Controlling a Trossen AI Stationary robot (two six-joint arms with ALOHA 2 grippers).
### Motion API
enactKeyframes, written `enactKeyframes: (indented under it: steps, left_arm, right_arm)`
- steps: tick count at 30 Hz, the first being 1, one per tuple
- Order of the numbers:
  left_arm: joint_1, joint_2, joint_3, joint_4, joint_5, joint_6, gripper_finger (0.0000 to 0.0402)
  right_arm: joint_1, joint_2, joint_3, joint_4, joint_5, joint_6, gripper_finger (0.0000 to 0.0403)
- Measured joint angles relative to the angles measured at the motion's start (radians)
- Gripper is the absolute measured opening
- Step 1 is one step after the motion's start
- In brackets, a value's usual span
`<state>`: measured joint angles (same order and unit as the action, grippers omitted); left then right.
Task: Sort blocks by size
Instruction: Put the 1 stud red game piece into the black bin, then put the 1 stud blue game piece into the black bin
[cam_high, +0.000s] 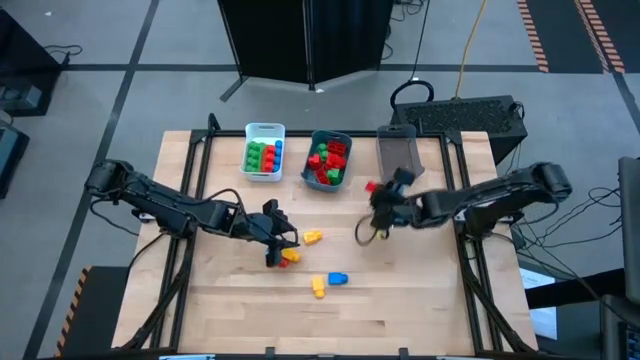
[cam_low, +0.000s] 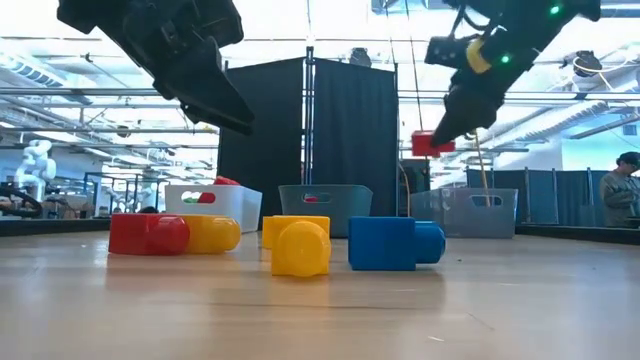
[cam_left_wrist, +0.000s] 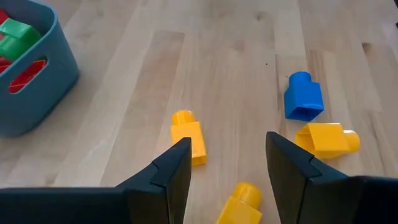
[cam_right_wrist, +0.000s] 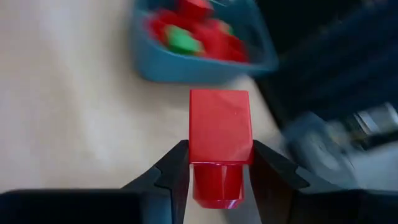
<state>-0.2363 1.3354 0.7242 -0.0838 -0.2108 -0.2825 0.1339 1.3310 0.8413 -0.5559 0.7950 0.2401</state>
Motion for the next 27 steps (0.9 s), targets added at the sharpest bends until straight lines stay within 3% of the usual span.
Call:
enactKeyframes:
  steps: [3,7,15,27]
  left_arm:
    - [-0.001,0.000,0.000,0.002,0.000,0.000,0.0160]
    - [-0.004,0.000,0.000,0.006,0.000,0.000,0.0160]
    - [-0.008,0.000,0.000,0.040,-0.001,0.007,0.0160]
    - [-0.008,0.000,0.000,0.086,-0.007,0.029,0.0160]
  right_arm:
    - [-0.088,-0.068,-0.026,-0.069,0.041,0.004,0.0125]
    - [-0.236,-0.159,-0.117,-0.022,0.027,-0.049,0.0125]
    - [-0.504,-0.258,-0.302,0.286,-0.218,-0.189,0.0131]
    - [-0.649,-0.252,-0.317,0.367,-0.334,-0.201,0.0192]
